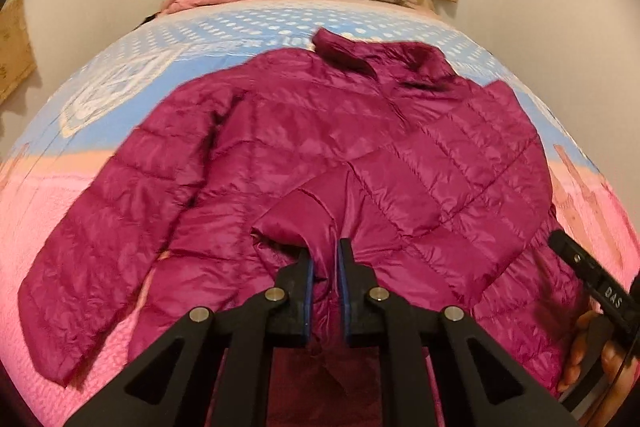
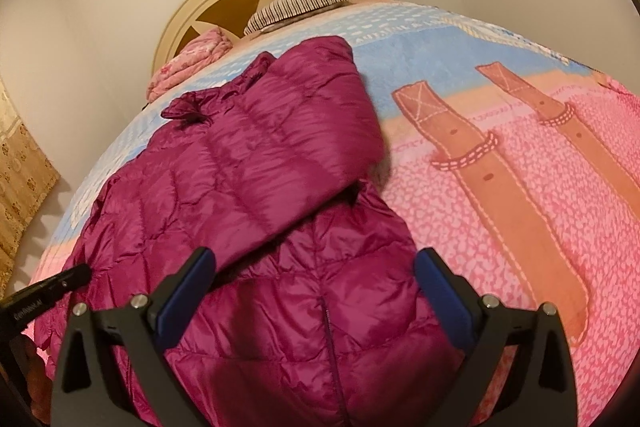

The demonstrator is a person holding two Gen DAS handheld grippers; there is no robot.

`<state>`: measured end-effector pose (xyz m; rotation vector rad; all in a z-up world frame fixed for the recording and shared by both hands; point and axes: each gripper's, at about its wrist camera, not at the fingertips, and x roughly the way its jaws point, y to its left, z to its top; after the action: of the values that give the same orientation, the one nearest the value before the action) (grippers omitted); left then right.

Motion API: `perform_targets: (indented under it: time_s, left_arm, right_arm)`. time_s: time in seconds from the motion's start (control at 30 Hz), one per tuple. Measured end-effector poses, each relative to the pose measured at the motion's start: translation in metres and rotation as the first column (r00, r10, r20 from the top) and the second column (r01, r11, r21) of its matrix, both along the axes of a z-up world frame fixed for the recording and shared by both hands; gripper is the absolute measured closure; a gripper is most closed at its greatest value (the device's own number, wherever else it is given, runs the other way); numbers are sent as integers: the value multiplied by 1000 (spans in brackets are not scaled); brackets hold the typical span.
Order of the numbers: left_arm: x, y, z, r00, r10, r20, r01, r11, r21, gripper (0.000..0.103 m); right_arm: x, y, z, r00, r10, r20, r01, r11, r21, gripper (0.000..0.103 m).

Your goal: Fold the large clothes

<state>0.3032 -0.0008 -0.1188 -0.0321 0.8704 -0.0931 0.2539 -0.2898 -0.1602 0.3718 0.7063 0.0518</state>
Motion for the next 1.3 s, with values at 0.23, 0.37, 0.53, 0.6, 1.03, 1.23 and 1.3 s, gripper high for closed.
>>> perform_targets:
  time_s: [0.23, 0.37, 0.53, 0.6, 1.03, 1.23, 1.3]
  left_arm:
    - [0, -6, 9, 998, 30, 53, -33, 997, 66, 91]
    - [7, -17, -9, 999, -39, -15, 41, 996, 81, 91]
    - [0, 0, -6, 995, -101, 17, 101, 994, -38, 90]
    - [1, 12, -3, 991, -129, 26, 131, 980, -152, 84]
    - [-19, 19, 35, 988, -16, 151, 28, 996, -82, 11]
    - [6, -25, 46, 973, -94, 211, 85, 995, 49, 11]
    - [23, -39, 37, 975, -84, 204, 63, 992, 106, 11]
  right_arm:
    - [-7, -10, 26, 1000, 5, -11, -5, 1000, 11, 1]
    - [-4, -5, 50, 999, 19, 45, -15, 995, -102, 1]
    - [3, -2, 36, 999, 21, 29, -18, 996, -89, 1]
    - [4, 0, 17, 1000, 24, -6, -24, 998, -53, 1]
    - [-2, 3, 2, 999, 29, -25, -29, 1000, -7, 1]
    - [8, -5, 53, 1000, -3, 1, 3, 998, -61, 1]
    - [23, 2, 72, 999, -3, 43, 8, 992, -123, 2]
